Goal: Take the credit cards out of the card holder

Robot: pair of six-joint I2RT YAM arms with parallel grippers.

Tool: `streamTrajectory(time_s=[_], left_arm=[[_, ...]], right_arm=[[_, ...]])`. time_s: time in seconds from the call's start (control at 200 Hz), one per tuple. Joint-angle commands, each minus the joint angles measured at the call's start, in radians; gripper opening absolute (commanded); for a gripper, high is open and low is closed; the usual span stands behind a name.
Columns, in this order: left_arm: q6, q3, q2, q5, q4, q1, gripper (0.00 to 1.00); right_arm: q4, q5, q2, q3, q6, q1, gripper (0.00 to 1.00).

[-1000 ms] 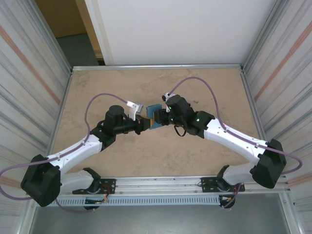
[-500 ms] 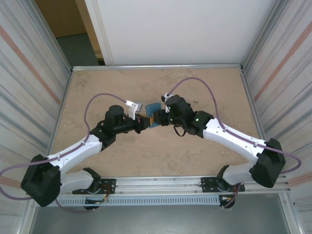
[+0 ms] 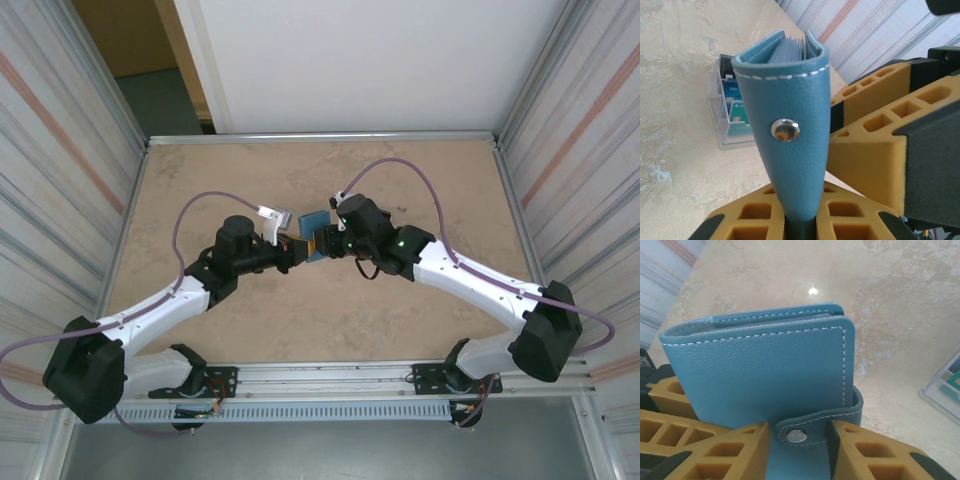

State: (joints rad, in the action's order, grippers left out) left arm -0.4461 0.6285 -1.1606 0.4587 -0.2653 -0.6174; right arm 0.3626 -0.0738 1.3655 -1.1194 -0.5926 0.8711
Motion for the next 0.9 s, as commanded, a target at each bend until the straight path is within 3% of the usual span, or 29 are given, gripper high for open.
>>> streamTrajectory(time_s=[0.0,0.366,0.897], left_arm=[[0.0,0.042,0.013,0.025,-0.078,-0.004,0.0],[-0.002,0.04,0.012,0.014,-0.075,0.0,0.0],[0.001,0.031,0.023,0.011,-0.062,0.004,0.0]], right_arm=[[0.04,-0.031,0.017,-0.027,-0.019,-0.003,0.31],[0.039,-0.036,0.001,-0.016,-0.027,-0.013,0.18],[0.016,-0.03,-0.04,0.015,-0.033,-0.025,0.12]])
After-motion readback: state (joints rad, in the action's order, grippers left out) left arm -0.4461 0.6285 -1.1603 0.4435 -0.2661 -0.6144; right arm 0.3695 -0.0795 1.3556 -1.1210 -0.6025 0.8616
